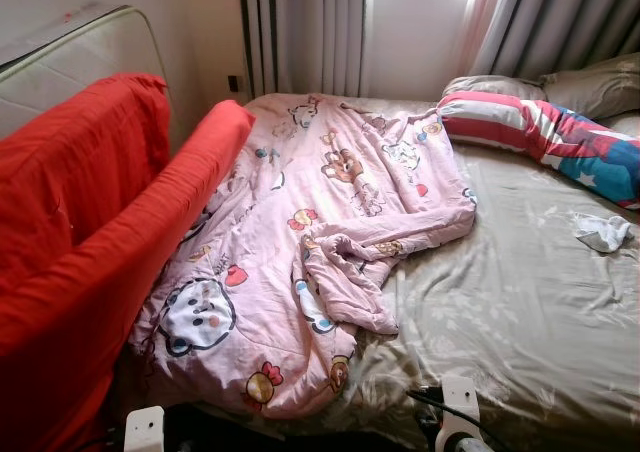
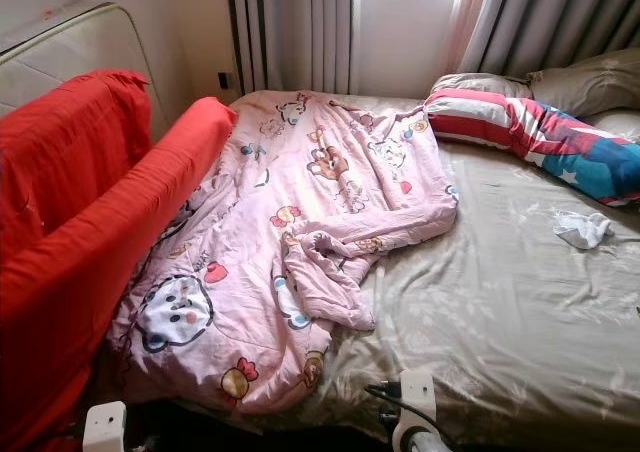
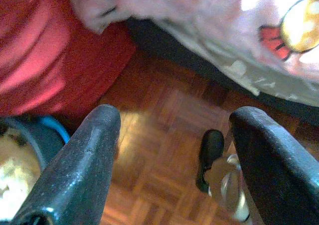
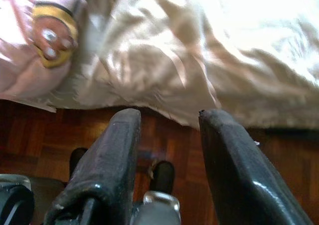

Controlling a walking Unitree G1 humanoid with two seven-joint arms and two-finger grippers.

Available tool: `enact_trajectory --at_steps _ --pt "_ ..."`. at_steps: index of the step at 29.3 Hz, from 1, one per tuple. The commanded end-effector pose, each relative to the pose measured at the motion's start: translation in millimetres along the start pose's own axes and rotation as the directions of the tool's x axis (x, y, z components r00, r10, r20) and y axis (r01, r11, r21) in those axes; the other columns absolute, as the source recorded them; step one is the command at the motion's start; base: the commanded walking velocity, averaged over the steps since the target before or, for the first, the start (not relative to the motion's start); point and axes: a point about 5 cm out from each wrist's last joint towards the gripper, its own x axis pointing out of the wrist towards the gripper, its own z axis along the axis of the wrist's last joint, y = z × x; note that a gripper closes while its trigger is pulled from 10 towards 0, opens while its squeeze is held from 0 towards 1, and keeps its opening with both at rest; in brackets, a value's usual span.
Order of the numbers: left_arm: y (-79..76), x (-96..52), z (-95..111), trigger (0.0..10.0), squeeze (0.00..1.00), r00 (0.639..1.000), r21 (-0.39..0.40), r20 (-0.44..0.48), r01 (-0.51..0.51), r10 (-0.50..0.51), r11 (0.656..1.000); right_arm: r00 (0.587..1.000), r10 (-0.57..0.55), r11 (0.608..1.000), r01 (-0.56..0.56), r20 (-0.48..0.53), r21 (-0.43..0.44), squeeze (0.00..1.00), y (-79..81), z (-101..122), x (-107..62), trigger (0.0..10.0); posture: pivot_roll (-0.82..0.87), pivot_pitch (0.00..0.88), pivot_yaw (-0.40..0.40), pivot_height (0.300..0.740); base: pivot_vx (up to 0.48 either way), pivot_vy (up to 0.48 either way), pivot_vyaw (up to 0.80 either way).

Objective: Clean up the room

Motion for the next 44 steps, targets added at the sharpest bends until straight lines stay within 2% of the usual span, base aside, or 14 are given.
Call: enact_trajectory --at_steps 1,12,20,27,35,40,44 --pt "2.6 -1.0 -3.6 10.0 0.0 1.0 0.001 -0.011 -0.006 0.006 1.0 1.0 0.004 1.0 -0.004 0.022 0.0 0.0 2.0 4.7 0.8 10.0 0.13 0.0 -0.019 0.74 0.0 0.0 0.6" --pt "3.2 -0.6 -2.2 10.0 0.0 1.0 0.006 -0.009 -0.008 0.008 1.0 0.999 0.0 1.0 0.0 0.037 0.001 0.0 1.2 6.9 0.9 10.0 0.12 0.0 -0.014 0.74 0.0 0.0 0.0" --pt "2.8 -0.5 -0.9 10.0 0.0 1.0 0.003 0.003 -0.01 0.01 1.0 0.999 0.003 1.0 -0.004 0.052 0.004 0.0 0.6 8.9 0.8 10.0 0.12 0.0 -0.016 0.74 0.0 0.0 0.72" --pt "2.5 -0.4 -0.3 10.0 0.0 1.0 0.003 0.005 -0.007 0.007 1.0 0.998 0.01 1.0 -0.01 0.058 0.005 0.0 0.9 10.7 1.1 10.0 0.12 0.0 -0.016 0.74 0.249 0.0 0.06" --pt "2.0 -0.4 -0.1 10.0 0.0 1.0 0.001 0.009 -0.008 0.008 1.0 0.999 0.004 1.0 -0.004 0.05 -0.009 0.0 -7.1 6.8 -0.9 10.0 0.12 0.0 -0.014 0.74 0.266 0.0 0.0" --pt "2.1 -0.5 -0.4 10.0 0.0 1.0 0.005 0.008 -0.005 0.005 1.0 0.999 0.008 1.0 -0.008 0.049 -0.012 0.0 -3.4 7.5 -0.1 10.0 0.11 0.0 -0.012 0.74 0.289 0.0 0.7" --pt "1.9 -0.7 -1.1 10.0 0.0 1.0 0.01 0.006 -0.002 0.002 1.0 0.999 0.001 1.0 -0.001 0.048 0.004 0.0 -3.5 7.3 0.0 10.0 0.11 0.0 -0.014 0.74 0.292 0.0 0.0"
